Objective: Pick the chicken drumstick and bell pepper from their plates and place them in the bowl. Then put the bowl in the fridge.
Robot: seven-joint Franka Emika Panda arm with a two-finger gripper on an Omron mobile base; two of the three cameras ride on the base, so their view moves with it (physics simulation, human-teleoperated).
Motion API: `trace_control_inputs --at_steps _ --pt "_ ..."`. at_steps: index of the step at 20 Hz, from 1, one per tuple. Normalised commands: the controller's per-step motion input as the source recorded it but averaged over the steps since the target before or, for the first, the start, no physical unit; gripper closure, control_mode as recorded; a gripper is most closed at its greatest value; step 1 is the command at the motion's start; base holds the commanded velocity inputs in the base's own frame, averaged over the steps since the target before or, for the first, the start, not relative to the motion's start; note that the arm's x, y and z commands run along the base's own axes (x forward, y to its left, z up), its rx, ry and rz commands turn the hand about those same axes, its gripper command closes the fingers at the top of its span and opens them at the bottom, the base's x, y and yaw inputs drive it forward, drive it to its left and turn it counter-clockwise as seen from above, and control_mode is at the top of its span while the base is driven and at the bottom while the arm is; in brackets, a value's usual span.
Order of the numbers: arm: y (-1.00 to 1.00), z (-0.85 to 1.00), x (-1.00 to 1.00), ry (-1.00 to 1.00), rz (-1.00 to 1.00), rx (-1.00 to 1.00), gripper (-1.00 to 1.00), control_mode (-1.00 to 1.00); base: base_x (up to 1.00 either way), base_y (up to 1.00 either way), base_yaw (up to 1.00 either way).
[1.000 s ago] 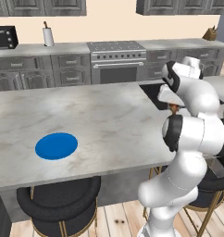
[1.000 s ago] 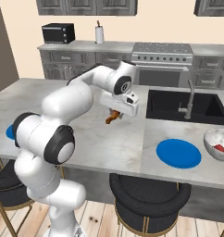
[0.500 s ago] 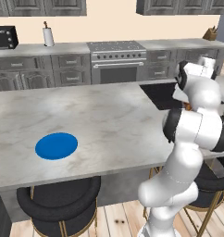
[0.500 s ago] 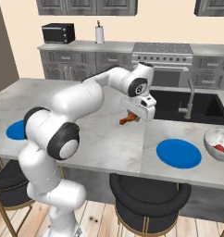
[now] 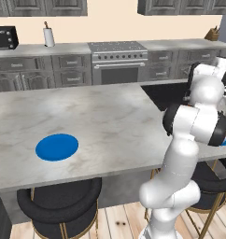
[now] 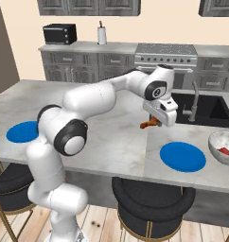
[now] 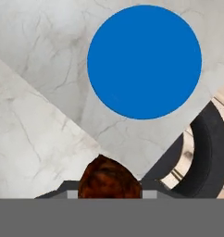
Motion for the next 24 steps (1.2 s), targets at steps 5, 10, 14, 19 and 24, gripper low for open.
trace_control_inputs --at_steps 5,10,14,19,24 --pt "-0.79 0.0 0.0 0.0 -0.16 -0.04 1.0 -1.0 0.0 0.0 0.0" --pt "-0.78 -0.01 0.0 -0.02 -0.17 0.0 1.0 -1.0 0.0 0.0 0.0" --pt "-0.79 -0.04 0.0 0.0 -0.18 0.0 1.0 -1.0 0.0 0.0 0.0" --pt "-0.63 -0.15 0.22 0.0 -0.17 -0.01 1.0 -1.0 0.0 0.0 0.0" --pt "-0.51 -0.19 0.26 0.0 -0.16 -0.02 1.0 -1.0 0.0 0.0 0.0"
